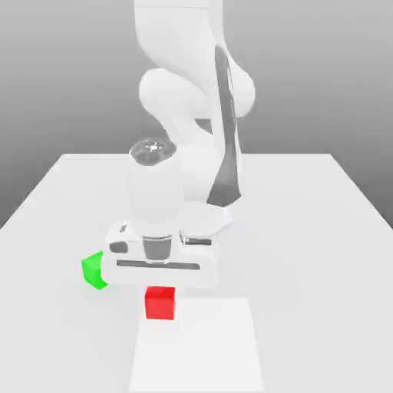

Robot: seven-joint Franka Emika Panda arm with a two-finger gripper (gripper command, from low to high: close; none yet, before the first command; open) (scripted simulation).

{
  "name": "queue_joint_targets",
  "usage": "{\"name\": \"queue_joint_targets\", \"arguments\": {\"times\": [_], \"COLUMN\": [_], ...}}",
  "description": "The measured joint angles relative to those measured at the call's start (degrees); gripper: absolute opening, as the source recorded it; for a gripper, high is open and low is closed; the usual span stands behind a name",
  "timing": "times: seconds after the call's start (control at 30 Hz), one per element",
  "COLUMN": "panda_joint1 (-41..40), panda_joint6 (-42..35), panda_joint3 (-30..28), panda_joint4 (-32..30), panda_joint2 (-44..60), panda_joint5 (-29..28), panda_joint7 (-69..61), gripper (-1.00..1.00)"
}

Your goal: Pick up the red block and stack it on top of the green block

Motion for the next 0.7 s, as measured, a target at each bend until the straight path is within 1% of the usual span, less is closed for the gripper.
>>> {"name": "queue_joint_targets", "arguments": {"times": [0.23, 0.33, 0.5, 0.57, 0.7], "panda_joint1": [-0.9, -6.5, -18.1, -19.7, -18.4], "panda_joint6": [-11.7, -15.4, -20.8, -19.6, -12.6], "panda_joint3": [-1.4, -5.4, -12.7, -14.4, -16.1], "panda_joint4": [-2.1, -3.8, -7.1, -7.7, -7.6], "panda_joint2": [-13.8, -19.3, -28.1, -27.5, -20.4], "panda_joint5": [-4.4, -8.3, -14.4, -14.9, -13.0], "panda_joint7": [2.5, 0.1, -5.8, -7.3, -9.1], "gripper": [-1.0, -1.0, -1.0, -1.0, -1.0]}}
